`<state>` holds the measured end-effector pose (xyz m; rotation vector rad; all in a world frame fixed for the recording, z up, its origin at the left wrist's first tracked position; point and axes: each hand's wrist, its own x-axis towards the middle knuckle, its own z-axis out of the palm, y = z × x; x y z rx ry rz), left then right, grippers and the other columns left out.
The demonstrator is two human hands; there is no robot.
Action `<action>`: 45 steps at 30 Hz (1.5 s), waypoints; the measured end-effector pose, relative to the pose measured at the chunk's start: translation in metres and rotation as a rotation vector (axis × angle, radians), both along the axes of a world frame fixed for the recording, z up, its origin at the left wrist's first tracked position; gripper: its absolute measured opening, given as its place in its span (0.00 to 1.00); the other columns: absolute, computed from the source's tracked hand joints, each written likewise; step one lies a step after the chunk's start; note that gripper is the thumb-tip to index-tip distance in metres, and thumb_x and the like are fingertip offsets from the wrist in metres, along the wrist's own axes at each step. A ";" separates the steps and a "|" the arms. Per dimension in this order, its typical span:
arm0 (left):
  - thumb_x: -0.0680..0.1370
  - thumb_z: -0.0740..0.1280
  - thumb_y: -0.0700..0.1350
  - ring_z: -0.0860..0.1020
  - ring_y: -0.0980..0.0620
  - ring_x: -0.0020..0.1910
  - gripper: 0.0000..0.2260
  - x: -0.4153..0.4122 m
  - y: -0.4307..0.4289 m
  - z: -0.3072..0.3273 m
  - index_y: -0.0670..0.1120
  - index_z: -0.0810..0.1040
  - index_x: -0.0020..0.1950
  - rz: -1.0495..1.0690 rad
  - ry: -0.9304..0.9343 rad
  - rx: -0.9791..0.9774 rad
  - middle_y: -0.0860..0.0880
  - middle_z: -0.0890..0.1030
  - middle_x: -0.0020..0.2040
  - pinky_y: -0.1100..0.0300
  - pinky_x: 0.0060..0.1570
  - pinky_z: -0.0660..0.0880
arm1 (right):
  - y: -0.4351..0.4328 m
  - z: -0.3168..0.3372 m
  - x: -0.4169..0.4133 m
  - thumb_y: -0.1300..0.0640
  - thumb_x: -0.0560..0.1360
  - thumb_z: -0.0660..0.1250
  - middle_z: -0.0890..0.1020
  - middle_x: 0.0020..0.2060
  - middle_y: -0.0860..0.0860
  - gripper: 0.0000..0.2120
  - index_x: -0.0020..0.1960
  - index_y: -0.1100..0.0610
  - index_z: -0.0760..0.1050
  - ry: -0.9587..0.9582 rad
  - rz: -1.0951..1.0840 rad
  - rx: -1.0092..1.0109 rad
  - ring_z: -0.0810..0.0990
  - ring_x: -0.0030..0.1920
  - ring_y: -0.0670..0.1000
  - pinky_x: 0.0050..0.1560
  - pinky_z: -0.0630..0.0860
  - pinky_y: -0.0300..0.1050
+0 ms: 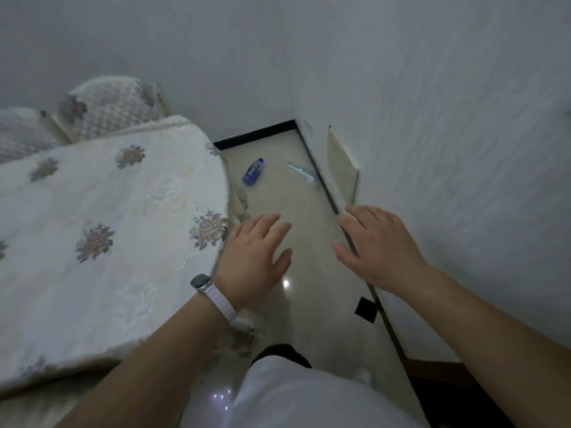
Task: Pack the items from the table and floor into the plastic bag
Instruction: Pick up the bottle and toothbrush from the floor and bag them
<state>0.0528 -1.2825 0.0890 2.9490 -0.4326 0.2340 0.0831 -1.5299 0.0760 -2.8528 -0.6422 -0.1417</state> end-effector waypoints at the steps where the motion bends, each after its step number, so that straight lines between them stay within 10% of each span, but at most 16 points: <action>1: 0.74 0.61 0.55 0.76 0.43 0.62 0.21 0.003 0.003 -0.001 0.49 0.77 0.64 0.030 0.011 0.002 0.47 0.77 0.65 0.47 0.61 0.72 | 0.002 0.000 0.014 0.40 0.75 0.56 0.77 0.62 0.55 0.27 0.64 0.56 0.74 0.000 0.027 0.016 0.75 0.61 0.58 0.60 0.71 0.54; 45: 0.76 0.63 0.54 0.75 0.43 0.63 0.22 0.691 0.223 -0.033 0.47 0.75 0.67 0.518 0.054 -0.057 0.44 0.77 0.66 0.46 0.61 0.71 | 0.269 -0.044 0.797 0.40 0.74 0.54 0.79 0.60 0.55 0.26 0.60 0.56 0.77 0.091 0.370 -0.050 0.76 0.59 0.58 0.59 0.70 0.55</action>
